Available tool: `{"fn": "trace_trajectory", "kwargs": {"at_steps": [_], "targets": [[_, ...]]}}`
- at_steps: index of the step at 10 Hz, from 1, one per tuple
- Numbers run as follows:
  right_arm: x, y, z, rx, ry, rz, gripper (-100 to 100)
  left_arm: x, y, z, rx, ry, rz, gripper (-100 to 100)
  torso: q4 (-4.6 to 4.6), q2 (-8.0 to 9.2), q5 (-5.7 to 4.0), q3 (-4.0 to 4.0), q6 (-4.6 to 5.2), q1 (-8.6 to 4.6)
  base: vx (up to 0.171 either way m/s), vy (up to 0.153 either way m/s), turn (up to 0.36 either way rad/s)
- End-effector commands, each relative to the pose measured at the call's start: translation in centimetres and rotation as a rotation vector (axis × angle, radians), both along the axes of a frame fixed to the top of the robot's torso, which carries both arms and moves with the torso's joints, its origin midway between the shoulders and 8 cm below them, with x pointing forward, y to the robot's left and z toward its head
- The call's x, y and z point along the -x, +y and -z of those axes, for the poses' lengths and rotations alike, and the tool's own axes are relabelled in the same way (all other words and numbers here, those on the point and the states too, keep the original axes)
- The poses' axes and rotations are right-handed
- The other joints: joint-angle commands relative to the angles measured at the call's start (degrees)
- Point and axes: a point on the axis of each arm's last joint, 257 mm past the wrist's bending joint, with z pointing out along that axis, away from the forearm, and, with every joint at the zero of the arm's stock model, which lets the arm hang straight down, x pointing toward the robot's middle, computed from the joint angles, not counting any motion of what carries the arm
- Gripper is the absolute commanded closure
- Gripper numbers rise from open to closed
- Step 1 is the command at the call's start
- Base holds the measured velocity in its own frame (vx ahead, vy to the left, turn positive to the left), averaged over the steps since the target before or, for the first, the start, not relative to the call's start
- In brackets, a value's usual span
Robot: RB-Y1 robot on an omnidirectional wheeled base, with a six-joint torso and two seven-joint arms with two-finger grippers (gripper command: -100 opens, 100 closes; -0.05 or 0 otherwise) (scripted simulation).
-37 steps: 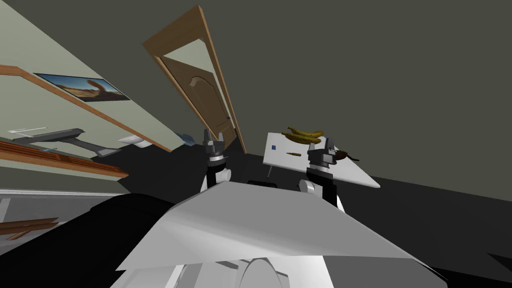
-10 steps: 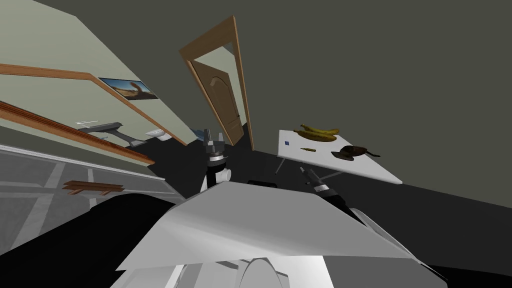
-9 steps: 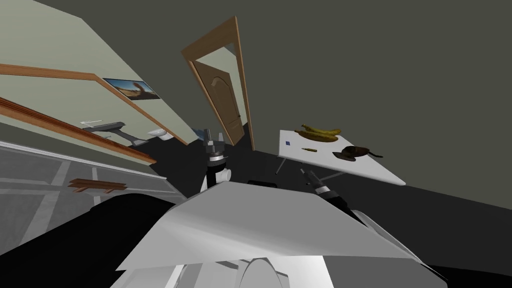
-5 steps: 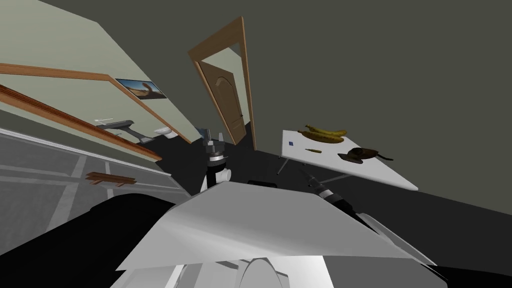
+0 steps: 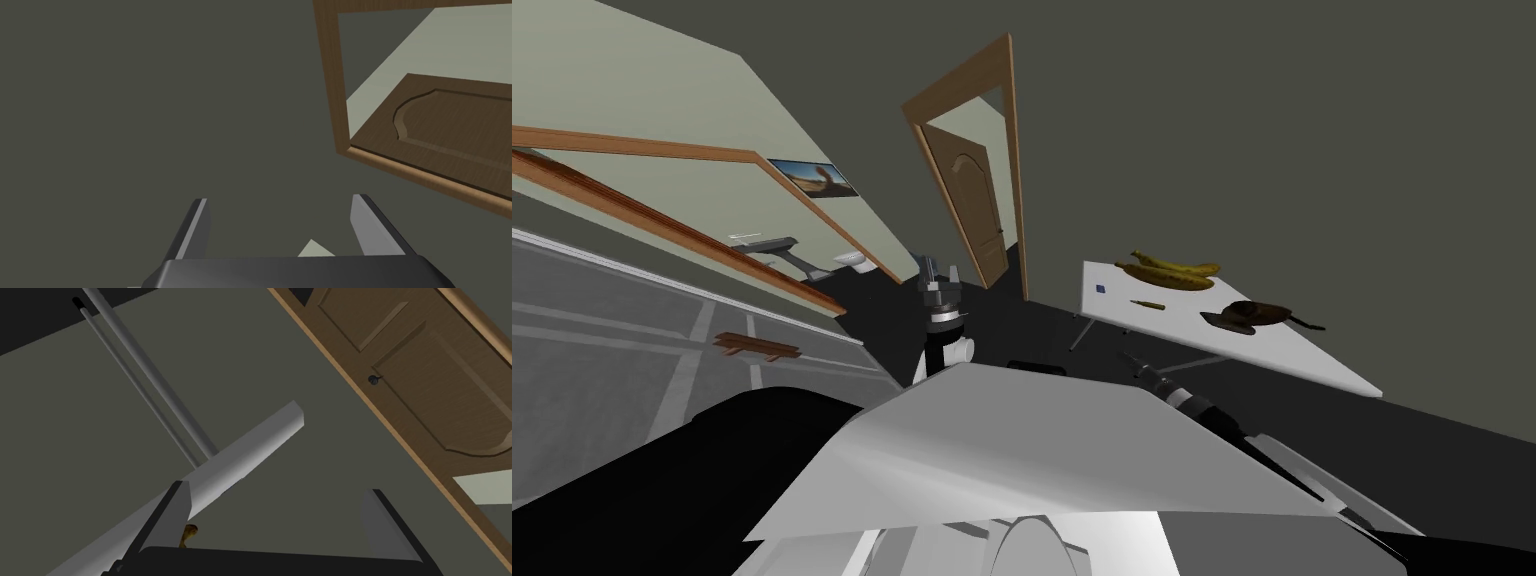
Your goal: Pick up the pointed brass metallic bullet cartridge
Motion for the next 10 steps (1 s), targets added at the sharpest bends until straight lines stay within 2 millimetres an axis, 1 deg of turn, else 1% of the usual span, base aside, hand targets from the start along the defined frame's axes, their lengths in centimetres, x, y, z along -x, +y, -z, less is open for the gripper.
{"fn": "trace_trajectory", "kwargs": {"at_steps": [1,2,3,4,5,6,7,8,9,10], "targets": [[0.6,-1.1,0.4,0.057,0.025,-0.035,-100,0.0,0.0,0.0,0.000,0.000,0.000,0,0.00,0.00,0.00,0.00,0.00,0.00,0.008,0.032,0.064],[1.8,-2.5,1.6,0.124,0.058,-0.072,-100,0.0,0.0,0.0,0.000,0.000,0.000,0,0.00,0.00,0.01,0.00,0.02,-0.02,0.009,0.036,0.112],[1.8,-3.2,1.4,0.151,0.067,-0.091,-100,0.0,0.0,0.0,0.000,0.000,0.000,0,0.00,-0.01,0.00,-0.01,0.00,-0.02,0.010,0.026,0.079],[2.7,-4.3,2.2,0.214,0.090,-0.136,-100,0.0,0.0,0.0,0.000,0.000,0.000,0,0.00,-0.01,0.01,-0.01,0.02,-0.03,0.022,0.027,0.155],[2.8,-5.3,2.1,0.242,0.103,-0.149,-100,0.0,0.0,0.0,0.000,0.000,0.000,0,-0.01,-0.06,0.00,-0.03,-0.01,-0.03,0.024,0.013,0.070],[2.8,-5.6,2.0,0.255,0.108,-0.157,-100,0.0,0.0,0.0,0.000,0.000,0.000,0,-0.01,-0.07,0.00,-0.04,0.02,-0.09,0.009,0.000,-0.008],[3.5,-6.9,2.4,0.322,0.128,-0.209,-100,0.0,0.0,0.0,0.000,0.000,0.000,0,0.00,-0.02,-0.03,-0.01,0.04,-0.12,0.020,0.011,0.151],[3.7,-8.1,2.3,0.351,0.143,-0.216,-100,0.0,0.0,0.0,0.000,0.000,0.000,0,-0.01,-0.05,-0.02,-0.03,-0.01,-0.11,0.023,0.006,0.091],[4.4,-9.6,2.7,0.416,0.163,-0.264,-100,0.0,0.0,0.0,0.000,0.000,0.000,0,-0.01,-0.06,-0.02,-0.03,0.03,-0.12,0.039,0.001,0.160],[4.4,-10.6,2.4,0.446,0.175,-0.277,-100,0.0,0.0,0.0,0.000,0.000,0.000,0,-0.02,-0.12,-0.02,-0.07,-0.01,-0.14,0.034,-0.009,0.080]]}}
